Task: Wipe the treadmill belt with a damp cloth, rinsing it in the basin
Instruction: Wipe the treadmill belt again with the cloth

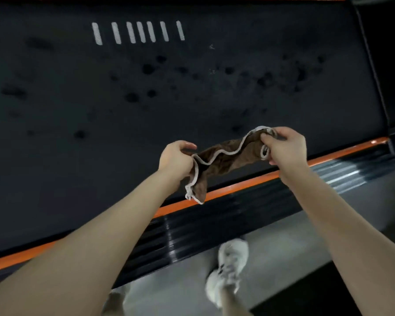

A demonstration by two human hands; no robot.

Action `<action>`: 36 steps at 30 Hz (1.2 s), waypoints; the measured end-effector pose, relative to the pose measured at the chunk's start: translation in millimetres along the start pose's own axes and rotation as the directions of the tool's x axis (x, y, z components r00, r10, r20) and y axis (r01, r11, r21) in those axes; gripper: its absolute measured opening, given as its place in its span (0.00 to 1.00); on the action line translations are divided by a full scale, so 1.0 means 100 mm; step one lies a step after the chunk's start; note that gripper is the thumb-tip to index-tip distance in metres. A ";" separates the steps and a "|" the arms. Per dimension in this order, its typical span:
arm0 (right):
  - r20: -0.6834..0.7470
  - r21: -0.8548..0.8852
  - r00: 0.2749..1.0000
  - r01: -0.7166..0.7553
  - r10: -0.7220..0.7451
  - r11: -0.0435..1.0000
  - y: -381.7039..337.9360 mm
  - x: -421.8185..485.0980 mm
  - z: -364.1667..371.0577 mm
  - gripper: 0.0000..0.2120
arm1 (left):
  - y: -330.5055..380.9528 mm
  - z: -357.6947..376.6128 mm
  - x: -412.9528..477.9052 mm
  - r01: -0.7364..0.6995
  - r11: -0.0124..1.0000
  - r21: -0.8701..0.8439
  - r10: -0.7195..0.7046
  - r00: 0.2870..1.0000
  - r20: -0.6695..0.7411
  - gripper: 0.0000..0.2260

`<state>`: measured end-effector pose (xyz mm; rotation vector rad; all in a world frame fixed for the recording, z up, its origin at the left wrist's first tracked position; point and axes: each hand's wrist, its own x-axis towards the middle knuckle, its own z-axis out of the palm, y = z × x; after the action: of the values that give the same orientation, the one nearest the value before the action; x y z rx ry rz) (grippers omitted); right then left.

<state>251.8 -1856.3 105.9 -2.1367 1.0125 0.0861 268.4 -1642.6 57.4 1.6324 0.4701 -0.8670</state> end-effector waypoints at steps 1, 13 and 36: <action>-0.028 -0.033 0.999 0.038 -0.039 0.999 0.07 0.23 -0.09 0.04 | 0.04 0.17 0.11 0.009 1.000 -0.012 -0.010 1.000 -0.010 0.21; 0.141 -0.545 0.602 0.710 -0.786 0.446 0.74 1.68 -0.24 0.15 | 0.32 1.10 1.11 -0.191 0.981 0.018 0.178 0.874 -0.452 0.19; 0.363 -0.521 0.489 0.812 -0.793 0.263 1.52 2.19 0.33 0.24 | -0.33 1.78 1.69 -0.127 0.322 0.938 0.762 0.623 -0.177 0.22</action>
<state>305.4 -2034.9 -88.1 -3.0344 -0.3808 -0.0576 303.3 -1830.1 -100.8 2.8758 -0.1717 0.0435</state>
